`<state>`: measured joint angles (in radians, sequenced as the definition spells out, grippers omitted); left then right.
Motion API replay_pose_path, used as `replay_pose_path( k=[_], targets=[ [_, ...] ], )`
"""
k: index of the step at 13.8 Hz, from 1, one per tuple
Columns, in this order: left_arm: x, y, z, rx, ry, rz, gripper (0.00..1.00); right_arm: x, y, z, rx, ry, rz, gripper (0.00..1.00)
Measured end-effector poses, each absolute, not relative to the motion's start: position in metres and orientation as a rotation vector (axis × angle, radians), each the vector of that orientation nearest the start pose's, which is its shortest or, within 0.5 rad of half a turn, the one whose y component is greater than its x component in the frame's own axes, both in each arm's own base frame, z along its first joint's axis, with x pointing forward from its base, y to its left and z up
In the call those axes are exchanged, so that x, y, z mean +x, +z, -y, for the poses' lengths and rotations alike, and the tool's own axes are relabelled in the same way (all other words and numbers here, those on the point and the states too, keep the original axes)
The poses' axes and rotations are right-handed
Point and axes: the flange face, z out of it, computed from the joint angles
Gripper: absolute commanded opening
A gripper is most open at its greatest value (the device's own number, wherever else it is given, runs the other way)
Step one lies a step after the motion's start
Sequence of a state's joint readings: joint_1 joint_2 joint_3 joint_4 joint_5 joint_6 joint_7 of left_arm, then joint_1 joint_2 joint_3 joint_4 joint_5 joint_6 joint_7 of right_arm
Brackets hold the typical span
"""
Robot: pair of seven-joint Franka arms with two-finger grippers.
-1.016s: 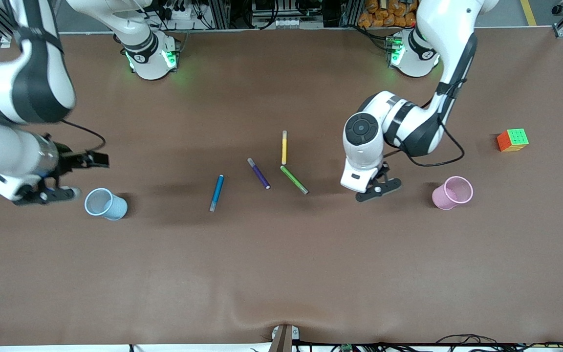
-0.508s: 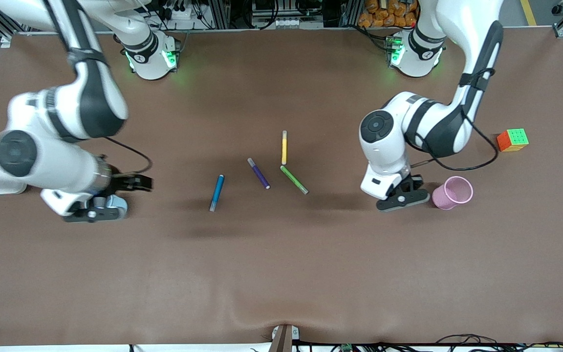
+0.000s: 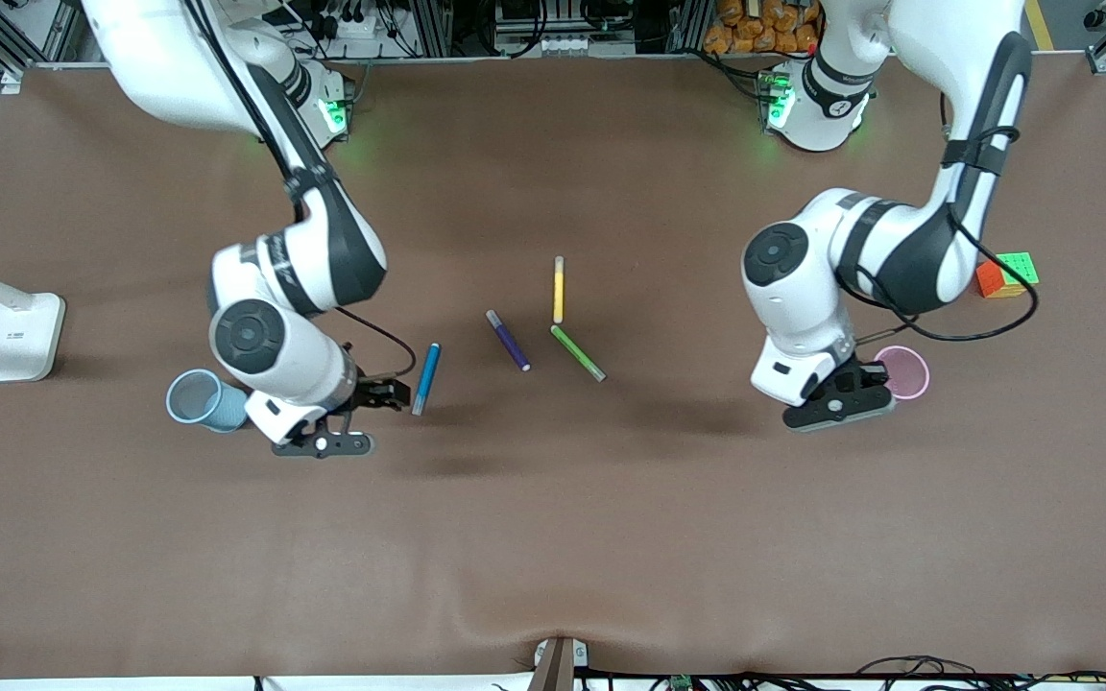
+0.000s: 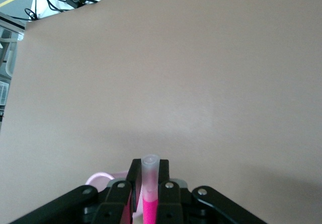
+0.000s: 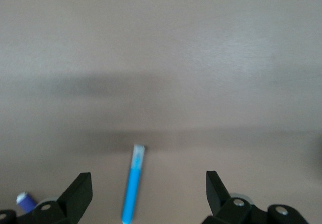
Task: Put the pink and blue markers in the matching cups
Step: 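Carry the pink marker toward the pink cup while the right gripper reaches the blue marker, then grasp the blue marker with the right gripper while the left gripper holds the pink marker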
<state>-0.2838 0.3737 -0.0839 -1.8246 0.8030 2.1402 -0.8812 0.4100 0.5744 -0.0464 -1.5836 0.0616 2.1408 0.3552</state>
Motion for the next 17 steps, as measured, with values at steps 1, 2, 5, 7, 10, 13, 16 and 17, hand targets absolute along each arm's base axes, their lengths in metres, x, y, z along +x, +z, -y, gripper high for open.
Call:
replay_pose_path(
  k=[1, 2, 5, 7, 10, 13, 16, 17],
  targets=[
    [0.614, 0.338, 0.187, -2.568, -0.431, 0.062, 0.0, 0.642, 0.282, -0.26, -3.122, 0.025, -0.049, 1.0],
    [0.618, 0.341, 0.178, -2.569, -0.429, 0.055, 0.0, 0.637, 0.262, -0.269, -3.125, 0.025, -0.052, 1.0],
    [0.624, 0.352, 0.153, -2.562, -0.421, 0.048, 0.0, 0.625, 0.212, -0.283, -3.118, -0.032, -0.034, 1.0],
    [0.63, 0.353, 0.133, -2.554, -0.445, 0.031, 0.0, 0.614, 0.19, -0.282, -3.114, -0.059, -0.027, 1.0],
    [0.634, 0.343, 0.102, -2.57, -0.475, 0.02, 0.0, 0.608, 0.181, -0.277, -3.122, -0.041, -0.039, 1.0],
    [0.637, 0.333, 0.085, -2.606, -0.51, 0.018, 0.0, 0.605, 0.177, -0.275, -3.126, -0.024, -0.086, 1.0],
    [0.634, 0.328, 0.077, -2.605, -0.543, -0.023, 0.0, 0.602, 0.175, -0.277, -3.128, -0.017, -0.095, 0.22],
    [0.633, 0.326, 0.075, -2.604, -0.546, -0.032, 0.0, 0.601, 0.175, -0.279, -3.128, -0.017, -0.093, 0.06]
  ],
)
